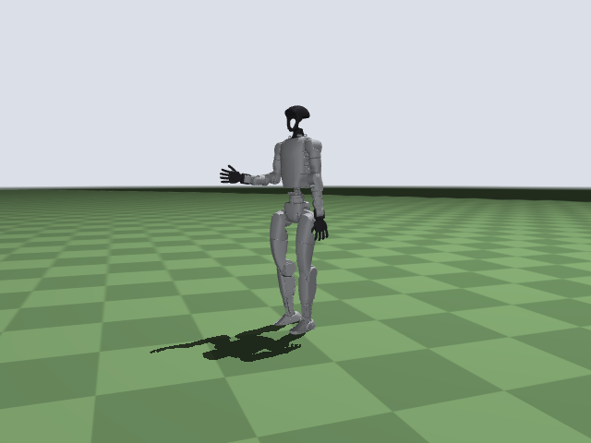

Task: In place motions

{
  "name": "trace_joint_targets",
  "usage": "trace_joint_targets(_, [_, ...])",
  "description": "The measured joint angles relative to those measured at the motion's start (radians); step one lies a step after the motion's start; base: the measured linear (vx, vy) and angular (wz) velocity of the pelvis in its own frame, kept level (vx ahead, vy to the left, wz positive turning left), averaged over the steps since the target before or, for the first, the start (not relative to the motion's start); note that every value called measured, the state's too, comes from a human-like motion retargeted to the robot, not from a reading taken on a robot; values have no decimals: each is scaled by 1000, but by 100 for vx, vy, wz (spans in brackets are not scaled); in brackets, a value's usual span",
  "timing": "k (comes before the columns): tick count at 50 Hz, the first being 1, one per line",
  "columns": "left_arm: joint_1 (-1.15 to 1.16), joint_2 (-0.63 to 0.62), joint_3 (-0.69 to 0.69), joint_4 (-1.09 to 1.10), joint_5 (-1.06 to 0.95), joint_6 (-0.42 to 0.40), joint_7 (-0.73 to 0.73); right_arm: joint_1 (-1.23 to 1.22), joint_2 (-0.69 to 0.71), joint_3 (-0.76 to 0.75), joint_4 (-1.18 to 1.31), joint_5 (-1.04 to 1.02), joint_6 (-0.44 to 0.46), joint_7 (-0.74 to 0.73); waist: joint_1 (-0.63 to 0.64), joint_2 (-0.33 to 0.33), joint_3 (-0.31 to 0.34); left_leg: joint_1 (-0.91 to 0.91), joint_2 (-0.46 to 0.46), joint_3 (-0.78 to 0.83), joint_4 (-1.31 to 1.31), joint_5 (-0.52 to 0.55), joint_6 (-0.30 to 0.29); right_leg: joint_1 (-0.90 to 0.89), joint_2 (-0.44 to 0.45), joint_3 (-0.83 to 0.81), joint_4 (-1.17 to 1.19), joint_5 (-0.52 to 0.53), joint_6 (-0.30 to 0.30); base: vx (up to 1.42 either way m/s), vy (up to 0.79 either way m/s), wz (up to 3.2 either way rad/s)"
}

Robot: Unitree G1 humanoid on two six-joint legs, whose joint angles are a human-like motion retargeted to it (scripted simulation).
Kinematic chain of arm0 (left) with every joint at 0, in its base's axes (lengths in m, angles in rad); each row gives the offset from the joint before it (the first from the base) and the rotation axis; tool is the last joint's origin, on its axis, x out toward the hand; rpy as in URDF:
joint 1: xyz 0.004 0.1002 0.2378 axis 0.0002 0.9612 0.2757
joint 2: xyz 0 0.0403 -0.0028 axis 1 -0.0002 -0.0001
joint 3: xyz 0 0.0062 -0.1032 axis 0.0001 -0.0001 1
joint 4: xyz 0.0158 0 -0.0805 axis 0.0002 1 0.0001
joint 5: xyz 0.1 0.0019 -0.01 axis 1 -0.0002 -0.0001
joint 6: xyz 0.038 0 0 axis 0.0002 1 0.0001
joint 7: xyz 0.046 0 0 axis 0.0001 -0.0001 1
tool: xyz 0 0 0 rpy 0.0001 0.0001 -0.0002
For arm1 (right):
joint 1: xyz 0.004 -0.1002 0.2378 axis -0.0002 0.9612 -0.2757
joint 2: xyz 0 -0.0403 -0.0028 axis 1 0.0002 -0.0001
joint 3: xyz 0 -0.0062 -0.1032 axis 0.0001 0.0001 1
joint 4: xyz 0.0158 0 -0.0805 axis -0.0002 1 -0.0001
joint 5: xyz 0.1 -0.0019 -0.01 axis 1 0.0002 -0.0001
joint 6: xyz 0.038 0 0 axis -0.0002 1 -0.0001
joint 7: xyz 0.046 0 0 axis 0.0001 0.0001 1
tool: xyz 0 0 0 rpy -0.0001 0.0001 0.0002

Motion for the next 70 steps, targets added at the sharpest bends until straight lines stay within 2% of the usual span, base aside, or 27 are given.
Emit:
trace_joint_targets(2, [1,1,-1,0,0,0,-6,-26,-24,23,-60,-88,-44,-128,3,0,-2,-2,0,-1,0,1,0,-1,0,-1,0,0,0,0,0,0])
trace_joint_targets(5, [3,3,-1,0,7,2,-9,-83,-79,52,-157,-308,-47,-269,6,-2,-2,-3,0,-3,1,1,0,-1,0,-1,1,1,0,0,0,0])
trace_joint_targets(11, [14,3,-4,6,1,0,1,-277,-183,97,-293,-764,15,-396,-5,-8,-11,6,-5,-25,-8,-1,0,-2,-3,-22,3,2,4,-1,-1,18])
trace_joint_targets(13, [16,2,-3,7,-6,-8,11,-357,-208,116,-309,-882,31,-394,-12,-8,-12,6,-5,-31,-9,-1,-1,-4,-4,-28,4,3,5,-2,0,11])
trace_joint_targets(15, [15,1,-3,8,-8,-16,25,-429,-217,130,-308,-992,76,-305,-13,-8,-12,5,-4,-31,-9,-1,-3,-5,-6,-28,5,4,7,0,0,0])
trace_joint_targets(16, [14,0,-1,8,-5,-17,28,-455,-216,132,-301,-1037,122,-193,-11,-9,-12,5,-4,-30,-9,0,-4,-5,-6,-27,6,4,8,0,0,0])
trace_joint_targets(20, [6,0,4,9,4,-15,23,-511,-214,124,-286,-1182,282,432,5,-14,-13,2,-5,-23,-8,1,-3,-5,-5,-20,6,6,7,0,0,0])
trace_joint_targets(22, [7,0,3,8,3,-13,21,-496,-215,117,-287,-1189,359,532,9,-15,-15,1,-5,-23,-7,2,-3,-3,-5,-20,6,6,4,0,0,0])
trace_joint_targets(23, [9,0,3,8,3,-13,20,-485,-215,113,-295,-1175,362,513,8,-15,-15,0,-5,-23,-6,3,-4,-2,-4,-21,5,6,3,0,0,0])
trace_joint_targets(25, [8,0,7,7,4,-11,15,-449,-219,97,-317,-1120,335,347,2,-14,-15,-1,-5,-27,-5,3,-4,0,-4,-25,5,6,0,0,0,0])
trace_joint_targets(29, [15,-2,12,10,-8,-22,27,-369,-226,37,-367,-1046,190,-155,-23,-7,-13,4,-6,-39,-8,0,-5,2,-5,-36,4,5,-1,0,0,0])
trace_joint_targets(31, [20,-3,13,12,-19,-35,44,-325,-229,0,-392,-1030,153,-367,-33,-4,-13,3,-6,-38,-8,-1,-6,0,-6,-35,4,4,0,0,0,0])
trace_joint_targets(38, [23,-1,5,23,-32,-50,73,-142,-165,-165,-422,-968,111,-878,-34,2,-20,-13,-1,-8,-3,-3,-5,-16,-5,-19,-1,1,6,1,0,-26])
trace_joint_targets(40, [20,1,-2,24,-30,-45,68,-110,-116,-200,-377,-911,77,-1043,-38,4,-24,-15,0,-6,-4,-2,-6,-18,-5,-21,-2,0,5,0,0,0])
trace_joint_targets(42, [17,1,-11,21,-30,-44,61,-101,-55,-213,-319,-784,77,-1116,-41,7,-25,-16,2,-5,-4,-2,-6,-19,-3,-20,-1,1,5,0,0,0])
trace_joint_targets(43, [14,0,-14,18,-30,-44,58,-103,-21,-215,-296,-685,95,-1102,-43,9,-25,-16,3,-5,-4,-2,-6,-19,-3,-20,0,1,4,0,0,0])
trace_joint_targets(45, [9,-1,-17,9,-25,-45,48,-108,35,-221,-268,-461,164,-939,-47,11,-23,-16,4,-4,-3,-2,-5,-19,-3,-20,0,0,4,0,0,0])
trace_joint_targets(47, [2,-2,-16,-3,-20,-48,39,-104,40,-231,-279,-360,240,-612,-50,11,-20,-15,3,-4,-3,-2,-5,-18,-3,-21,0,-1,4,0,0,0])
trace_joint_targets(48, [-1,-2,-18,-9,-19,-49,35,-102,36,-230,-294,-329,274,-489,-49,10,-17,-15,3,-5,-3,-1,-5,-17,-3,-22,0,-2,3,0,0,0])
trace_joint_targets(49, [-3,-2,-20,-13,-19,-51,33,-101,26,-226,-307,-322,297,-438,-48,8,-17,-14,2,-6,-3,-1,-5,-16,-4,-22,-1,-2,3,0,0,0])
trace_joint_targets(50, [-4,-2,-23,-17,-20,-53,32,-99,13,-220,-319,-326,314,-421,-46,6,-17,-14,1,-8,-3,0,-5,-15,-5,-23,-1,-3,2,0,0,0])
trace_joint_targets(52, [-7,-3,-27,-19,-26,-54,28,-98,-38,-208,-358,-427,289,-462,-42,2,-19,-16,-1,-11,-3,1,-5,-14,-6,-25,-1,-3,1,0,0,0])
trace_joint_targets(58, [-17,-6,-27,-16,-28,-49,18,-158,-182,-163,-469,-902,180,-735,-24,-6,-22,-15,-7,-18,-3,1,-2,-12,-7,-22,0,-2,-2,0,0,0])
trace_joint_targets(62, [-3,-3,-21,-16,-28,-54,29,-231,-272,-129,-481,-1096,130,-790,-10,-17,-29,-11,-10,-21,-4,0,0,-10,-7,-20,1,0,-4,0,0,0])
trace_joint_targets(66, [5,-2,-9,-2,-36,-49,35,-336,-282,-47,-367,-1107,151,-683,3,-25,-30,-4,-11,-19,-5,-1,1,-7,-7,-16,4,3,-6,0,0,0])
trace_joint_targets(68, [6,0,0,8,-41,-44,39,-392,-247,-5,-276,-1054,247,-548,8,-28,-28,1,-10,-17,-5,-2,2,-4,-7,-13,5,4,-6,0,0,0])
trace_joint_targets(70, [8,3,10,17,-45,-39,40,-432,-198,19,-182,-980,386,-296,14,-31,-28,5,-10,-14,-5,-3,2,-2,-6,-10,6,5,-7,0,0,0])
